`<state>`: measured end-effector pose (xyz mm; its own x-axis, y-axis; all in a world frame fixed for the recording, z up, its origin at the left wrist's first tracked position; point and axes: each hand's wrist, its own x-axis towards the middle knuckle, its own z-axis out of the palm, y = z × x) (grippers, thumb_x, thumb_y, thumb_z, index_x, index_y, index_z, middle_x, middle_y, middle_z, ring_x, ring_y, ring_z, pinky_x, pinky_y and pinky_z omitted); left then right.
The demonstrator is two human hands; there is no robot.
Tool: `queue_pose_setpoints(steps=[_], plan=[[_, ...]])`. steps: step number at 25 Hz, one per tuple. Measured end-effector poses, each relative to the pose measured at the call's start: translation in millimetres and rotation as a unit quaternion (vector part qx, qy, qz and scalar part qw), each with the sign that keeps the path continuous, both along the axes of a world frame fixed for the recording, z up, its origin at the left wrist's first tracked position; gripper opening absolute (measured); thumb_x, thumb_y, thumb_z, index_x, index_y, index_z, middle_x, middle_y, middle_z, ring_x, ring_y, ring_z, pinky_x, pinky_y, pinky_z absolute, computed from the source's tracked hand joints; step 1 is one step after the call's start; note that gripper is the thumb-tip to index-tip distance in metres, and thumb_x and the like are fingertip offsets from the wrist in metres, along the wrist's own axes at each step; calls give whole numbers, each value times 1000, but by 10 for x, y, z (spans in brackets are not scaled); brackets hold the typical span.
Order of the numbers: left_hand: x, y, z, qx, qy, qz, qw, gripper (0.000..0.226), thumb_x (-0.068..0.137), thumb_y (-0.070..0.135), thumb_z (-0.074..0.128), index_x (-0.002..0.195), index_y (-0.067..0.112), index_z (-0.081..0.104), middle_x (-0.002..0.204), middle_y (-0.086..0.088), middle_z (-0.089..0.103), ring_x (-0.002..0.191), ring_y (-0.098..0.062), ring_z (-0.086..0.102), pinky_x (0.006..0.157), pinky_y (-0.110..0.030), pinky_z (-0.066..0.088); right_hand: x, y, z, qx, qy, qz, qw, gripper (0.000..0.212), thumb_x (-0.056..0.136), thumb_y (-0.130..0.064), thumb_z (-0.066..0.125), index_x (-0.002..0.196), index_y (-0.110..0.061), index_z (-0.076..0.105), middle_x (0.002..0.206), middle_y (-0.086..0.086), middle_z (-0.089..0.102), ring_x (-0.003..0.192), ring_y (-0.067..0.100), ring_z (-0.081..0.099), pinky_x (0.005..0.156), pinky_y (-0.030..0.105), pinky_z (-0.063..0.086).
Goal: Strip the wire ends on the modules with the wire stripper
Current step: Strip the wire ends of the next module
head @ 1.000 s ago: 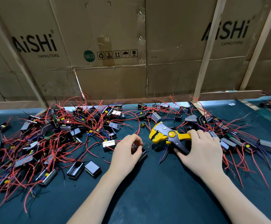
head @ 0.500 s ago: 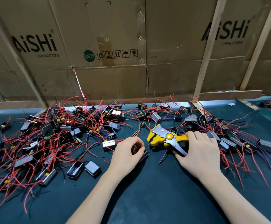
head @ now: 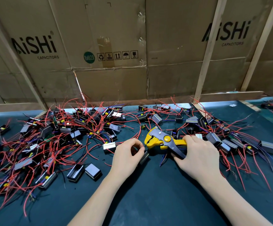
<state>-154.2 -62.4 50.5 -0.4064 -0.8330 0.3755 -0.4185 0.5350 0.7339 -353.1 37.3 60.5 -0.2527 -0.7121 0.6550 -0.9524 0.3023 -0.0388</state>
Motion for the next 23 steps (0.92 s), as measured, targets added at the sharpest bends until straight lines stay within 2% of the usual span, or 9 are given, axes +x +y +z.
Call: queue_pose_setpoints(steps=[4,9,11,13,15,17,20,22,23], plan=[[-1,15,18,9,10,-5,1000,20,84,15,69,72,29,62,68,18,62,56,-3,51,57,-13,37,-1,20,30,-7,-5,-11,1000,51,43,-42,93,57,-12,55,47,2,52,42,27,55,49,21,21],[1,30,42,10,13,-13,1000,17,85,15,69,73,25,63,69,21,61,57,-1,51,57,-10,35,2,16,23,-17,-4,-21,1000,48,41,-41,95,53,-14,57,42,3,50,38,28,53,49,19,18],[6,27,48,9,12,-10,1000,17,84,15,69,72,25,63,69,20,62,58,-1,51,58,-10,35,-11,5,-1,-30,8,-13,999,47,47,-44,92,64,-13,61,53,4,55,49,29,58,48,24,27],[11,24,50,2,5,-7,1000,17,84,16,69,72,26,63,69,20,62,59,-2,52,59,-12,36,-37,-3,-21,-37,21,-6,999,50,58,-49,84,82,-11,63,72,6,58,70,32,58,61,36,39],[18,22,54,-8,-5,-6,1000,15,83,17,69,73,25,62,68,19,61,57,-4,50,60,-19,39,-54,-5,-19,-57,18,-15,998,53,63,-51,80,92,-10,63,83,7,58,80,34,55,72,41,37],[26,27,76,-13,-22,4,1000,13,83,19,68,74,25,61,69,17,61,55,-7,47,61,-29,44,-52,-1,-6,-79,-18,-15,997,55,63,-52,81,95,-10,63,86,6,59,84,34,55,76,43,37],[27,64,126,-51,-55,25,997,9,85,19,66,80,24,61,79,14,64,61,-9,53,65,-32,46,-44,1,42,-123,-116,19,985,54,65,-49,84,99,-13,62,89,3,61,88,32,56,80,43,40],[-41,150,169,-72,13,-24,997,9,88,10,65,92,18,64,92,12,67,74,-4,61,73,-28,48,-33,4,96,-164,-182,49,968,52,68,-48,83,102,-15,61,92,1,61,90,28,57,81,42,42],[-110,225,208,-53,61,-87,993,19,90,5,63,106,15,64,107,9,69,91,-3,65,83,-27,51,-26,11,127,-186,-206,61,959,51,70,-49,81,103,-16,60,94,-1,61,91,26,57,82,42,44]])
